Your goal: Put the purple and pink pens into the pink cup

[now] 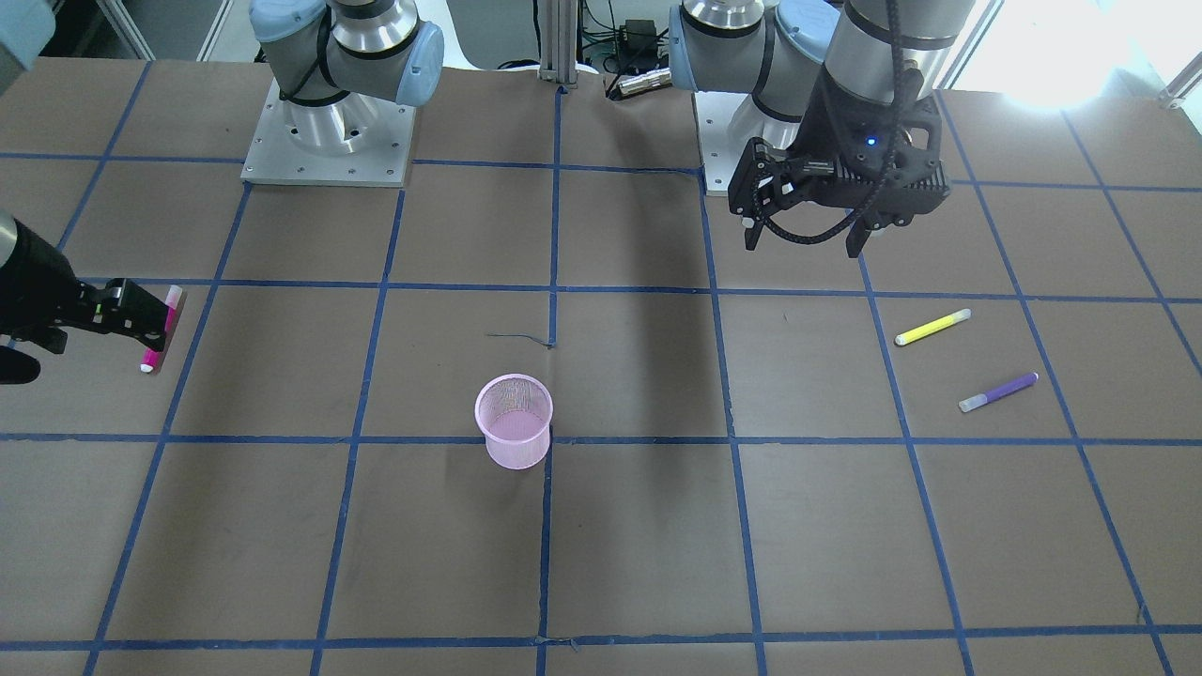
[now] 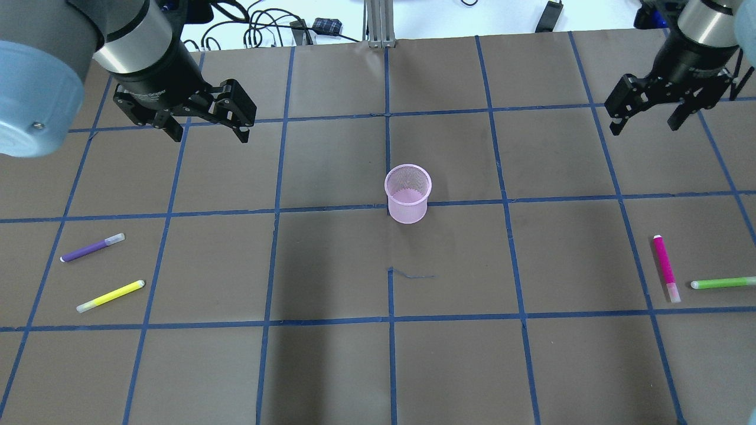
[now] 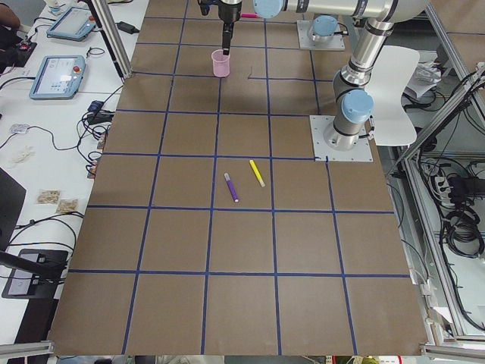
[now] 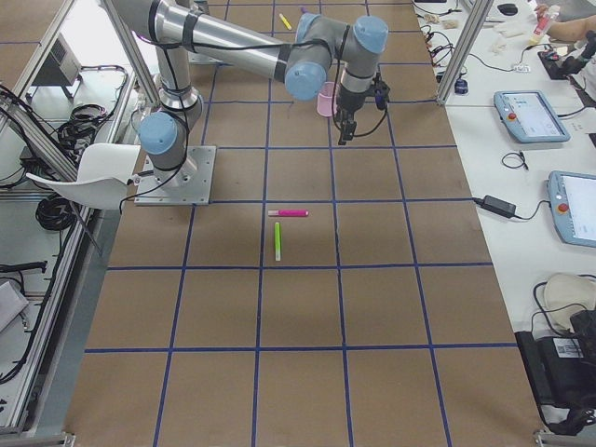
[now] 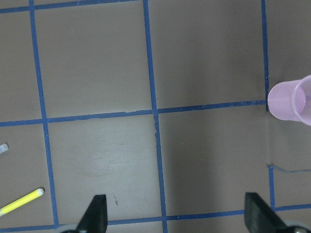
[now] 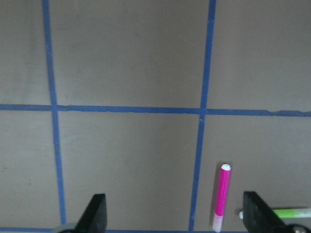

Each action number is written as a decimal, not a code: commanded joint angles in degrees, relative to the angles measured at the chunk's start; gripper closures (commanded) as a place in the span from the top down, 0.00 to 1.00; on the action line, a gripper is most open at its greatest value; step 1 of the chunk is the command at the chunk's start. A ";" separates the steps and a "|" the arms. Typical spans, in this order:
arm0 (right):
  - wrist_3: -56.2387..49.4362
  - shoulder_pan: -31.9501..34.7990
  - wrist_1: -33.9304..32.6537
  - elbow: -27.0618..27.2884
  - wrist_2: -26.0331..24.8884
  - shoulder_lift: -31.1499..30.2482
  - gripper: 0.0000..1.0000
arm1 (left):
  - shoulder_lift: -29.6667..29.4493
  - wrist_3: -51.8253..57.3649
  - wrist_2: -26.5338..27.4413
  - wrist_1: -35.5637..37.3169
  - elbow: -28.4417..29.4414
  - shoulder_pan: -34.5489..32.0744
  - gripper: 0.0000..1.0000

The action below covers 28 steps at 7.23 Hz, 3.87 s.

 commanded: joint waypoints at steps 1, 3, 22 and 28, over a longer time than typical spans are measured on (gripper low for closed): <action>-9.48 -8.88 -11.41 11.35 -1.54 1.55 1.00 | -0.11 0.02 -0.02 0.10 -0.04 0.00 1.00; -11.18 -10.41 -29.58 25.68 -1.89 1.55 1.00 | -0.11 0.02 -0.11 0.37 -0.04 0.00 1.00; 2.90 14.41 -56.08 23.46 19.55 -8.47 0.00 | -5.10 76.74 -8.60 0.81 -9.60 37.47 1.00; 20.18 33.51 -88.12 23.46 6.38 5.93 0.00 | -21.97 119.08 -18.63 10.30 -12.52 55.25 1.00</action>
